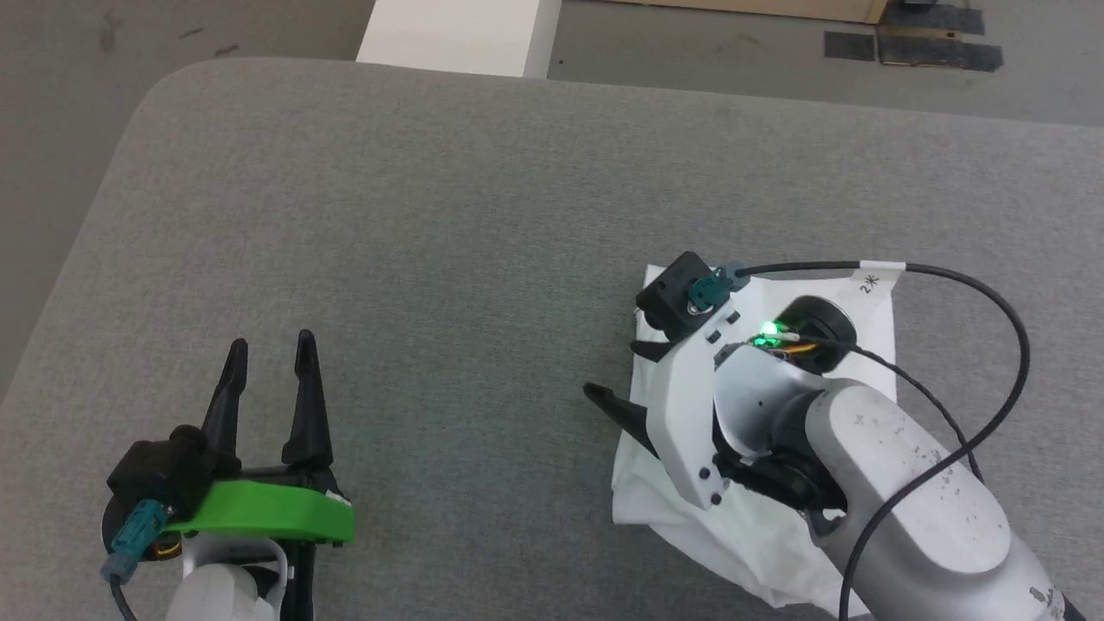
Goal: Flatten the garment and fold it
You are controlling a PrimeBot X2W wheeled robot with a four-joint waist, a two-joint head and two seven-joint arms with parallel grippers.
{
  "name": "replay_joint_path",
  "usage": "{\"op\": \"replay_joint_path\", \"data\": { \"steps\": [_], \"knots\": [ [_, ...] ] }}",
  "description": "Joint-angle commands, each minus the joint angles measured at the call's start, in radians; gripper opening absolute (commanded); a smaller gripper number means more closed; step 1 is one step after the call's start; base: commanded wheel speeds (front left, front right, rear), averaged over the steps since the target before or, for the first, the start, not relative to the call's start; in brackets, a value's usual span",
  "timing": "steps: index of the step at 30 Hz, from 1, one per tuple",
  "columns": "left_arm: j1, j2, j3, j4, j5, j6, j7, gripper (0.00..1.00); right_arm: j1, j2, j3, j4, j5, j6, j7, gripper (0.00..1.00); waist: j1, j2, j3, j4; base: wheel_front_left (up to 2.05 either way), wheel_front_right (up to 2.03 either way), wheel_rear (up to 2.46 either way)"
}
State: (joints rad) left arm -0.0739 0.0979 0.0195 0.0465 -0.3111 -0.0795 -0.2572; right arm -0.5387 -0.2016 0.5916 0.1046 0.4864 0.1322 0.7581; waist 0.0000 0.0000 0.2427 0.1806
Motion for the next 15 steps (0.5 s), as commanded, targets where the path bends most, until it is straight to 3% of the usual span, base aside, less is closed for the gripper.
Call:
{"op": "replay_joint_path", "data": {
  "steps": [1,4,9,15],
  "knots": [
    [-0.008,0.000,0.002,0.000,-0.001,-0.006,-0.005,1.00,-0.019,0.001,-0.001,-0.014,0.007,-0.002,-0.018,1.00,0.0000,0.0000,-0.012,-0.018,0.00,0.00,0.00],
    [-0.004,0.006,0.007,-0.003,0.000,-0.005,-0.005,1.00,-0.021,-0.005,-0.034,-0.049,0.006,-0.002,-0.048,1.00,0.0000,0.0000,-0.021,-0.041,0.00,0.00,0.00],
    [0.001,0.007,0.005,-0.013,0.006,-0.002,-0.005,1.00,0.039,-0.049,-0.195,-0.109,-0.079,-0.002,-0.060,1.00,0.0000,0.0000,-0.035,-0.072,0.00,0.00,0.00],
    [0.003,0.006,-0.003,-0.020,0.013,-0.001,-0.005,1.00,0.196,-0.052,-0.408,-0.128,-0.236,-0.002,0.028,1.00,0.0000,0.0000,-0.037,-0.088,0.00,0.00,0.00]
  ]
}}
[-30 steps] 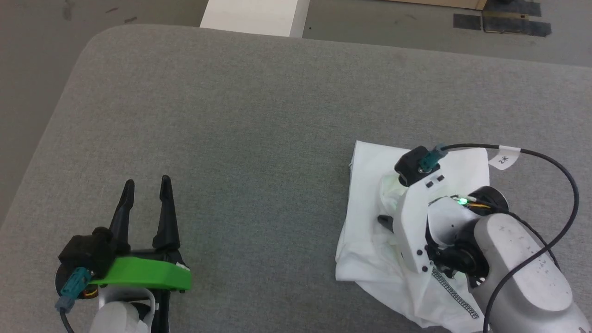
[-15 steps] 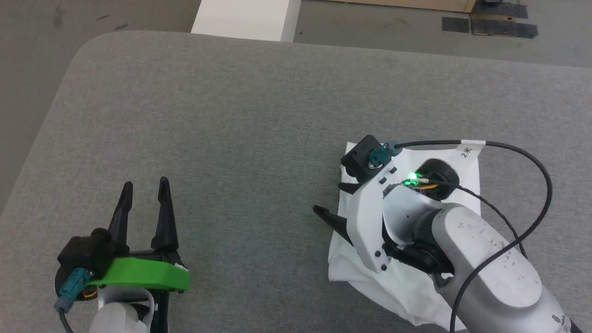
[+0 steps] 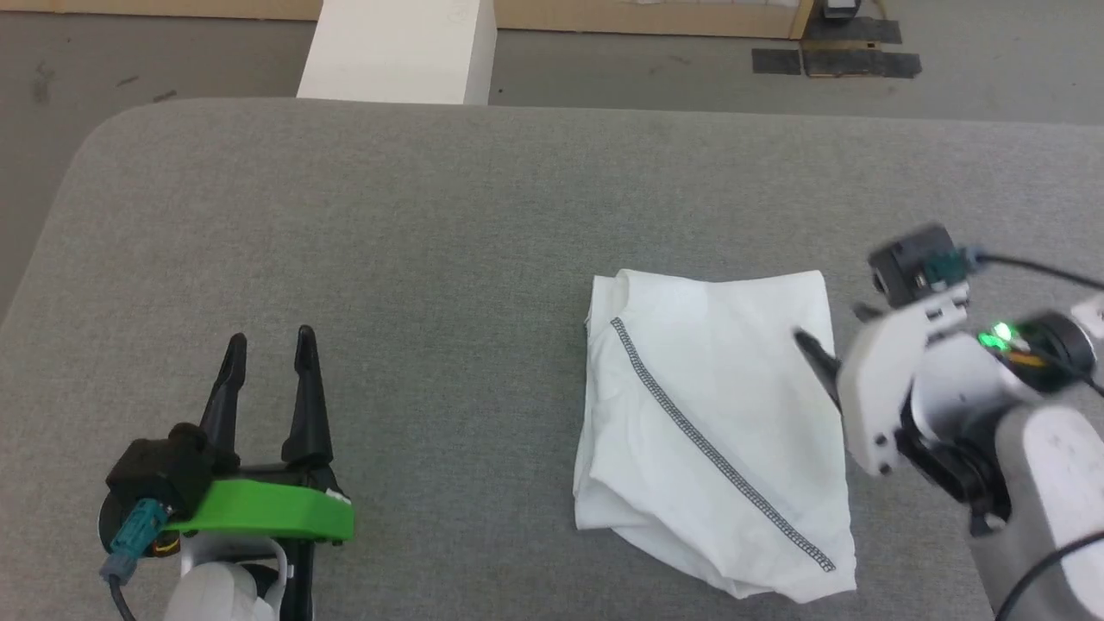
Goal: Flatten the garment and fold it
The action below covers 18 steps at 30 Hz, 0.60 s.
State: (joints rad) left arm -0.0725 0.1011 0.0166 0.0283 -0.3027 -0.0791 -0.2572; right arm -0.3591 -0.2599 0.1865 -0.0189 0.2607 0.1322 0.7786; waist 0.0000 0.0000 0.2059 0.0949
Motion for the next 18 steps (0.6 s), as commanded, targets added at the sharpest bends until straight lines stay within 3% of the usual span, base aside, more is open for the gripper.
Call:
{"op": "replay_joint_path", "data": {
  "steps": [1,5,15,16,17,18],
  "knots": [
    [0.002,0.004,-0.002,-0.002,0.005,-0.001,-0.005,1.00,0.045,0.012,-0.025,-0.007,-0.037,-0.002,0.031,1.00,0.0000,0.0000,0.000,-0.004,0.00,0.00,0.00],
    [0.000,0.002,-0.007,-0.001,0.005,-0.002,-0.005,1.00,0.125,0.045,-0.068,-0.012,-0.088,-0.002,0.088,1.00,0.0000,0.0000,0.008,-0.004,0.00,0.00,0.00],
    [-0.016,-0.003,-0.016,0.004,0.001,-0.003,-0.005,1.00,0.187,0.076,-0.049,0.060,-0.101,-0.002,0.108,1.00,0.0000,0.0000,0.036,0.012,0.00,0.00,0.00],
    [-0.017,-0.002,-0.015,0.004,0.000,-0.003,-0.005,1.00,0.186,0.074,-0.048,0.068,-0.097,-0.002,0.107,0.85,0.0000,0.0000,0.038,0.012,0.00,0.00,0.00],
    [-0.017,-0.002,-0.014,0.004,0.000,-0.003,-0.005,1.00,0.184,0.073,-0.047,0.073,-0.092,-0.002,0.104,0.33,0.0000,0.0000,0.039,0.011,0.00,0.00,0.00],
    [-0.018,-0.001,-0.013,0.003,0.000,-0.002,-0.005,1.00,0.180,0.069,-0.046,0.075,-0.089,-0.002,0.097,0.00,0.0000,0.0000,0.040,0.011,0.00,0.00,0.00]
  ]
}}
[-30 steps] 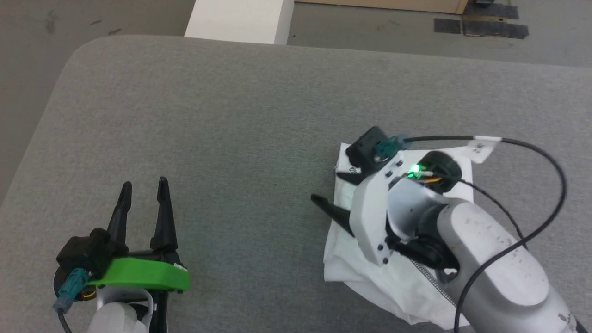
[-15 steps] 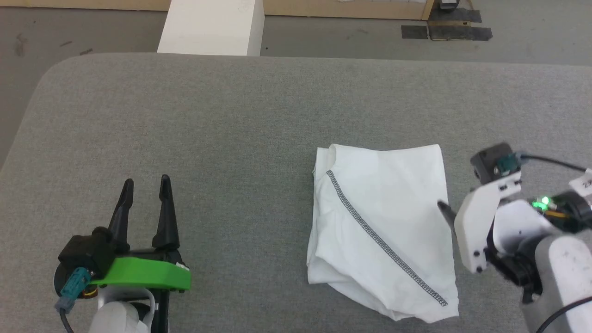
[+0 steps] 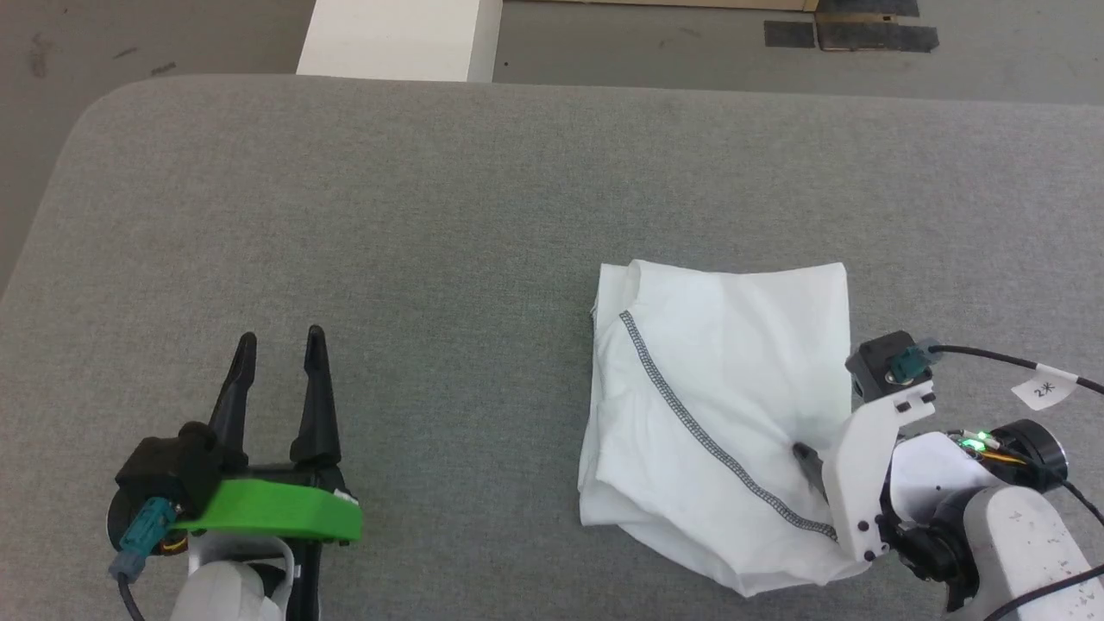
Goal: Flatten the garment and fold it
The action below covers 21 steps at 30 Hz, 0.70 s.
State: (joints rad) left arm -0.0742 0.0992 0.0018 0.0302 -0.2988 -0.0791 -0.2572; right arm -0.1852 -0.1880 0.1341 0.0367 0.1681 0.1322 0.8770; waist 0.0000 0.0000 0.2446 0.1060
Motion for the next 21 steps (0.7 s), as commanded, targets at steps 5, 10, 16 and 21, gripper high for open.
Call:
{"op": "replay_joint_path", "data": {
  "steps": [5,10,16,21],
  "knots": [
    [-0.008,0.004,0.012,-0.007,0.001,0.006,-0.005,1.00,-0.021,-0.060,0.044,0.009,0.043,-0.002,-0.016,0.00,0.0000,0.0000,0.003,-0.038,0.00,0.00,0.00],
    [0.001,0.021,0.035,-0.024,-0.001,0.014,-0.004,1.00,-0.086,-0.181,0.153,-0.026,0.090,-0.002,0.007,0.00,0.0000,0.0000,0.016,-0.153,0.00,0.00,0.00],
    [0.006,0.036,0.069,-0.055,-0.007,0.036,-0.004,1.00,-0.242,-0.314,0.332,-0.017,0.141,-0.002,0.005,0.00,0.0000,0.0000,0.050,-0.356,0.00,0.00,0.00],
    [0.001,0.058,0.088,-0.094,-0.003,0.052,0.005,1.00,-0.377,-0.359,0.426,0.065,0.160,-0.002,-0.045,0.00,0.0000,0.0000,0.092,-0.479,0.00,0.00,0.00]
  ]
}}
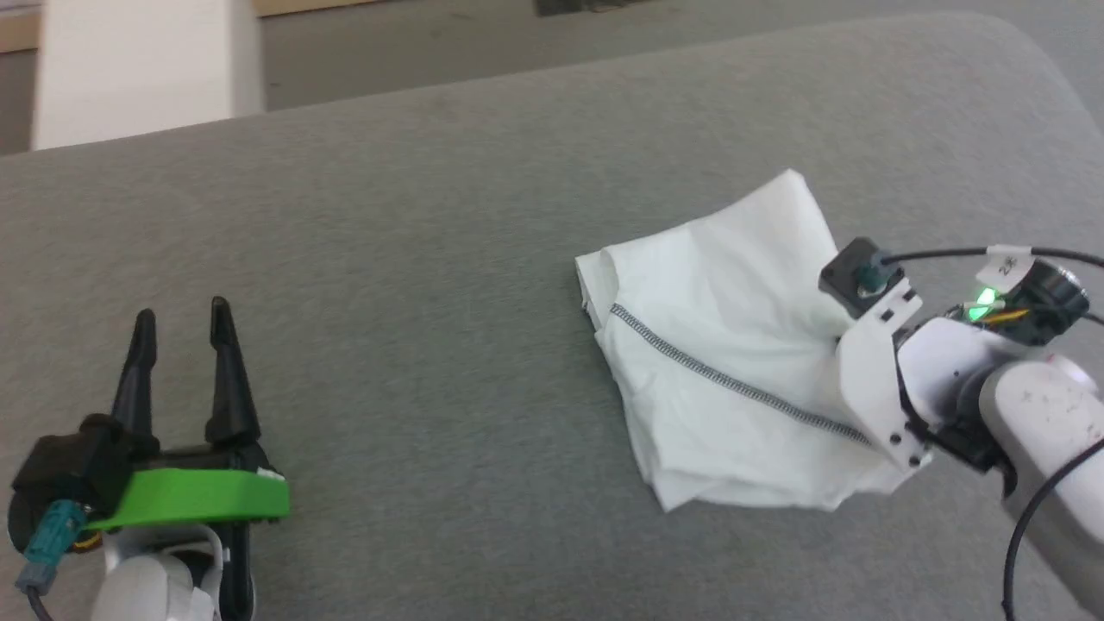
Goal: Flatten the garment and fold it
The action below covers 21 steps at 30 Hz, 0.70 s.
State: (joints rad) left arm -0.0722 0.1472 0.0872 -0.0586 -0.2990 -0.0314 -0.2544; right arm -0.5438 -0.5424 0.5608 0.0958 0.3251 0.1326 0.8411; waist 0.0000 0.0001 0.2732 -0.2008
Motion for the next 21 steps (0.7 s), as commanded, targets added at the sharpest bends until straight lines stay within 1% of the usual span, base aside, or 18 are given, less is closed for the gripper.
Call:
{"op": "replay_joint_path", "data": {
  "steps": [1,5,9,13,17,21],
  "knots": [
    [-0.004,0.016,0.007,-0.018,-0.001,0.008,0.007,1.00,-0.046,-0.010,0.008,0.028,0.004,-0.002,-0.025,0.00,0.0000,-0.0001,0.078,-0.191,0.00,0.00,0.00],
    [-0.024,0.040,0.022,-0.073,0.010,0.022,0.025,1.00,-0.126,-0.031,0.003,0.110,-0.009,-0.002,-0.092,0.00,0.0000,-0.0001,0.139,-0.226,0.00,0.00,0.00],
    [-0.042,0.066,0.036,-0.124,0.022,0.036,0.049,1.00,-0.170,-0.049,-0.053,0.190,-0.030,-0.002,-0.150,0.00,0.0000,-0.0001,0.204,-0.224,0.00,0.00,0.00],
    [-0.050,0.092,0.054,-0.178,0.032,0.049,0.077,1.00,-0.199,-0.066,-0.137,0.267,-0.069,-0.002,-0.201,0.00,0.0000,-0.0001,0.268,-0.201,0.00,0.00,0.00],
    [-0.056,0.109,0.065,-0.221,0.035,0.057,0.098,1.00,-0.220,-0.083,-0.261,0.349,-0.114,-0.002,-0.240,0.00,0.0000,-0.0001,0.324,-0.158,0.00,0.00,0.00],
    [-0.059,0.120,0.071,-0.244,0.033,0.060,0.111,1.00,-0.233,-0.088,-0.385,0.399,-0.179,-0.002,-0.268,0.00,0.0000,-0.0001,0.364,-0.119,0.00,0.00,0.00]
  ]
}}
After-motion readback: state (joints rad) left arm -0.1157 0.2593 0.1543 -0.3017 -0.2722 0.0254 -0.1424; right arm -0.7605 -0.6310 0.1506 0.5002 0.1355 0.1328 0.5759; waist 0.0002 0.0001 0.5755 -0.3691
